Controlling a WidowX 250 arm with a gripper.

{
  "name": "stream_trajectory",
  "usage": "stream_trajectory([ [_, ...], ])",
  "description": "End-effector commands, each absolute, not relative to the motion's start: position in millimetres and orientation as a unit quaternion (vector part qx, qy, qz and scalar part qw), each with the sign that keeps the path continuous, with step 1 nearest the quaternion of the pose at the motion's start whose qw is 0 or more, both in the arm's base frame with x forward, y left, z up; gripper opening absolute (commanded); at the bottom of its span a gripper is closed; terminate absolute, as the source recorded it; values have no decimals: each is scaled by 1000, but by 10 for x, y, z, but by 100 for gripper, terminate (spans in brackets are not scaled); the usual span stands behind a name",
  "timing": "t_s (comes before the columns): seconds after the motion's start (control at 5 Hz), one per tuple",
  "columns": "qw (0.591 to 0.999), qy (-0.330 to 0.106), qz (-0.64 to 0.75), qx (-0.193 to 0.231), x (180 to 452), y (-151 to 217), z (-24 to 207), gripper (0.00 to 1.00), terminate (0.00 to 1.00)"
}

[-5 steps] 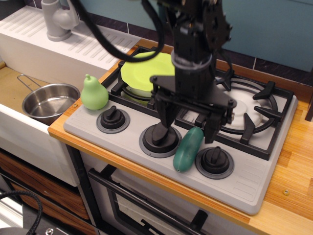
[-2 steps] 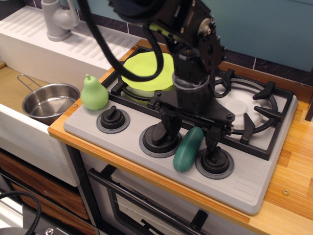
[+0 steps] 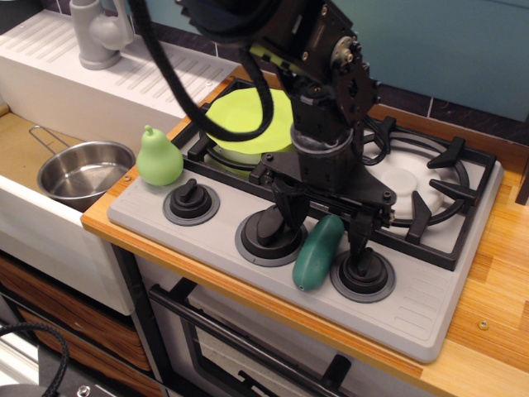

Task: Put cucumber on plate and pear in pot or pan in sink

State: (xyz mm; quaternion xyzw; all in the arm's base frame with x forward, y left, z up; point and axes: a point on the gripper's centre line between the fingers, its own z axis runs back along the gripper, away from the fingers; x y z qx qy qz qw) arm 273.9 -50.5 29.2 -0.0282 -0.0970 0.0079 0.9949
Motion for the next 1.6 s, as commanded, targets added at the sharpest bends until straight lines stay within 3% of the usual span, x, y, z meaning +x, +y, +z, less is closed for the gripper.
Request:
stream_trajectory([
  [0.0, 993, -109, 11, -36, 2756, -547, 286, 100, 0],
  [0.6, 994, -106, 23, -28, 2775, -589, 291, 100, 0],
  [0.8, 995, -94, 29, -30, 2769, -630, 356, 0, 0],
  [1.4, 998, -48, 41, -31, 2736, -734, 833, 0, 0],
])
